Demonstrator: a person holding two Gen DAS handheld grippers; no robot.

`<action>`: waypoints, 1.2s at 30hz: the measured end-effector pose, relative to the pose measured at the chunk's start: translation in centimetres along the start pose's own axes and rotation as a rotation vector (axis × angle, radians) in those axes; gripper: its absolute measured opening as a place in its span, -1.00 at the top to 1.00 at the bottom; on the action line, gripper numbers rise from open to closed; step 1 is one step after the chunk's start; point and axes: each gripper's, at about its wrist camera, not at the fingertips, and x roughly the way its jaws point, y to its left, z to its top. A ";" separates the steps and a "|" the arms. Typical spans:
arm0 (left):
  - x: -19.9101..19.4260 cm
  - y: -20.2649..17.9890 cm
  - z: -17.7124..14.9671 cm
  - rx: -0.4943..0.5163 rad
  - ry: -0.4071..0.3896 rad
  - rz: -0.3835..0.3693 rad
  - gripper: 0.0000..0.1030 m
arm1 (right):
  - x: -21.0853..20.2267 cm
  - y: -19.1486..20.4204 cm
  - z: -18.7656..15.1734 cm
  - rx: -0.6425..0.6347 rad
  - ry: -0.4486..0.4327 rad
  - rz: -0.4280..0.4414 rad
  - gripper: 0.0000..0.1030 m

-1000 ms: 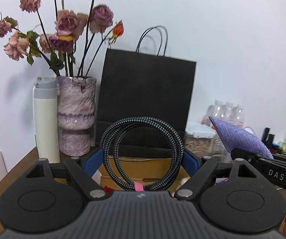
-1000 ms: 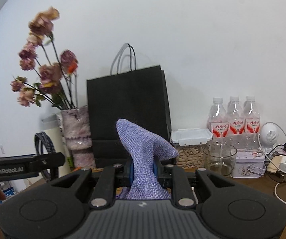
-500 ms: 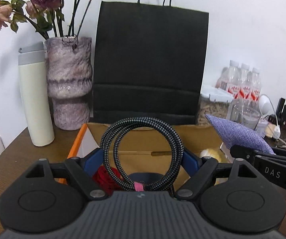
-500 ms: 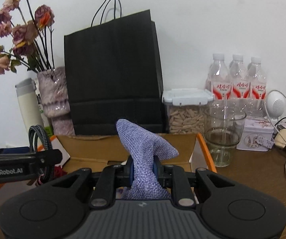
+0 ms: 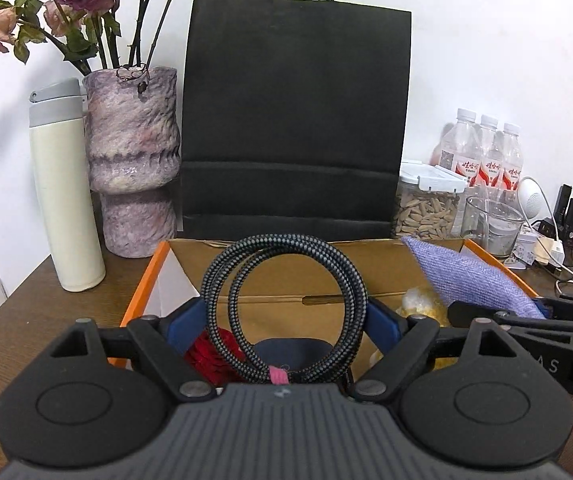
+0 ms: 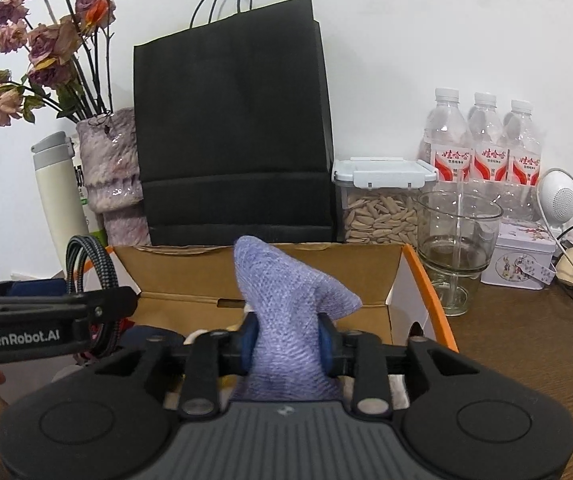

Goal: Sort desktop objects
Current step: 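Carry cable and cloth over the box and open the left gripper to drop the cable, then lower the purple cloth into the box and open the right gripper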

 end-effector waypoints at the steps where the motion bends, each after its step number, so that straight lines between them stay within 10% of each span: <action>1: 0.0 0.0 0.0 0.002 -0.001 0.003 -0.92 | 0.0 0.0 0.0 0.002 0.001 -0.003 0.04; 3: -0.2 -0.1 -0.1 0.003 -0.019 0.006 -1.00 | -0.2 0.0 0.0 0.002 -0.005 -0.008 -0.26; 24: -2.0 0.7 0.3 -0.034 -0.079 0.026 -1.00 | -2.2 -0.1 0.5 0.021 -0.070 -0.014 -0.99; 36: -3.9 1.4 0.0 -0.052 -0.104 0.013 -1.00 | -4.6 0.6 0.1 -0.013 -0.099 0.005 -1.00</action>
